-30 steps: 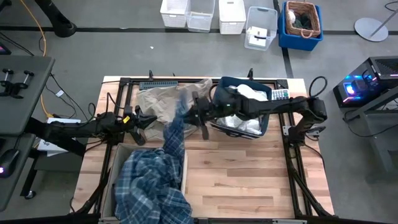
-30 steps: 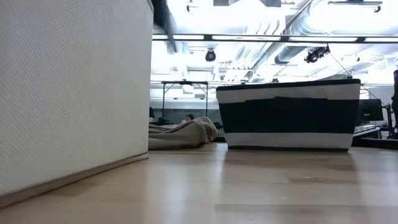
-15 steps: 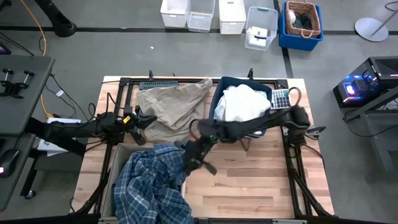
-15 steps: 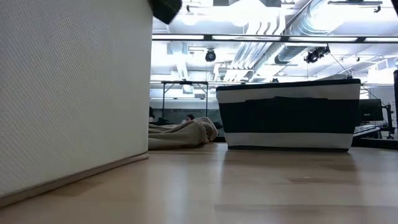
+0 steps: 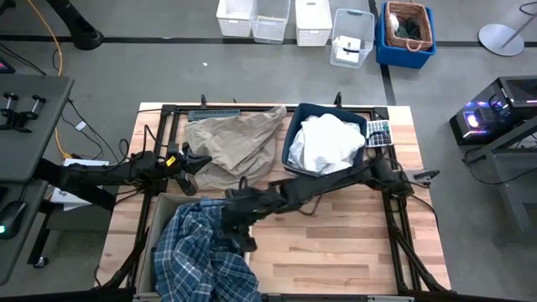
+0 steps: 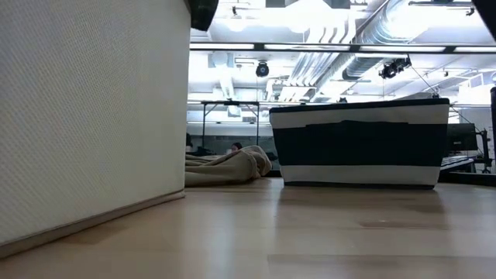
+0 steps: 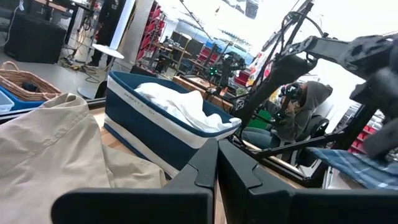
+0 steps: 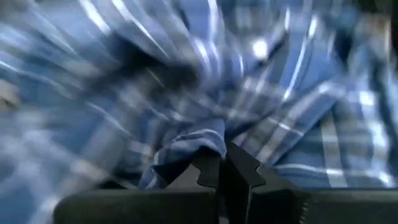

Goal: Sort clothes
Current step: Put the blue checkered polo shirt into the white laundry bin

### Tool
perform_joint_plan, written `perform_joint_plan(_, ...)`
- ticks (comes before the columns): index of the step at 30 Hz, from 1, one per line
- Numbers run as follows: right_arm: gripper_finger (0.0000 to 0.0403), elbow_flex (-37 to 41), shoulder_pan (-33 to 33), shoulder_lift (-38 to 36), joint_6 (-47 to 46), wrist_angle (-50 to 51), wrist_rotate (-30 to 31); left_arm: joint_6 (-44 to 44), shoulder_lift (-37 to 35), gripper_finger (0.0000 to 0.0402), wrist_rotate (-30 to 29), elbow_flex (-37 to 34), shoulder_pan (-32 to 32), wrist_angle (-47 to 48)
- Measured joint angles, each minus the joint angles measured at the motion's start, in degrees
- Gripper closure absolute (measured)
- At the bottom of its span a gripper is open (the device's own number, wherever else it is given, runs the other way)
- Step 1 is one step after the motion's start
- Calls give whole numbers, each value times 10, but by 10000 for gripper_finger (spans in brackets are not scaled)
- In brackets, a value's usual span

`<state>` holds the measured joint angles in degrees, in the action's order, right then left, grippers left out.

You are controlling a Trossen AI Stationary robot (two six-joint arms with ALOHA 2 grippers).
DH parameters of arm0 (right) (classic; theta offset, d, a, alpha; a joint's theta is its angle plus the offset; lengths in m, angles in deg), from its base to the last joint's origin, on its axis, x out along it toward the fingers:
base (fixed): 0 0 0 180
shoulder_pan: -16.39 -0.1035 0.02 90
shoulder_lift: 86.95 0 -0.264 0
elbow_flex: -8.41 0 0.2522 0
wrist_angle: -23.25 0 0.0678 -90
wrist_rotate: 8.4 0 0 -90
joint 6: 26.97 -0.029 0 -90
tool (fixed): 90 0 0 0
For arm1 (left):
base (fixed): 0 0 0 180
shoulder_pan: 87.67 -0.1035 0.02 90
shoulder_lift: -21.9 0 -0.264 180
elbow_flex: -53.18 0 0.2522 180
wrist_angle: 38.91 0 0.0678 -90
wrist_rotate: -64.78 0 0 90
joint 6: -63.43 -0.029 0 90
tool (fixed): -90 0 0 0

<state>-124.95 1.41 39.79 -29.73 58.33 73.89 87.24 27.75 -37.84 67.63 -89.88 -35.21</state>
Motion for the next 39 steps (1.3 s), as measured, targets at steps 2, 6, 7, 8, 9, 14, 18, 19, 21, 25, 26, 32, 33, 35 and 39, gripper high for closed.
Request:
perform_joint_plan(2,403,-53,1,31,-1,70,7,0,0,401,0,0,0,0)
perform_joint_plan(6,403,-153,1,81,-14,223,24,0,0,401,0,0,0,0)
perform_joint_plan(7,403,-158,0,89,-19,254,35,0,0,401,0,0,0,0)
perform_joint_plan(8,403,-145,0,86,-22,264,48,0,0,401,0,0,0,0)
perform_joint_plan(9,403,-134,0,79,-33,287,56,0,0,401,0,0,0,0)
perform_joint_plan(14,403,-130,2,71,-87,484,110,0,0,401,0,1,0,0)
perform_joint_plan(18,403,-152,5,71,-124,623,163,0,0,401,0,1,0,0)
perform_joint_plan(19,403,-152,5,65,-133,643,167,0,0,401,0,1,0,0)
perform_joint_plan(21,403,-141,4,46,-153,674,164,0,0,401,0,1,0,0)
perform_joint_plan(25,403,-137,1,16,-172,692,156,0,0,401,0,1,0,0)
perform_joint_plan(26,403,-136,-1,10,-180,680,154,0,0,401,0,1,0,0)
perform_joint_plan(32,403,-137,-4,-20,-186,503,89,0,0,401,0,1,0,0)
perform_joint_plan(33,403,-137,-5,-19,-185,471,81,0,0,401,0,1,0,0)
perform_joint_plan(35,403,-137,-6,-5,-179,413,52,0,0,401,0,1,0,0)
perform_joint_plan(39,403,-137,-7,40,-165,324,-5,0,0,401,0,1,0,0)
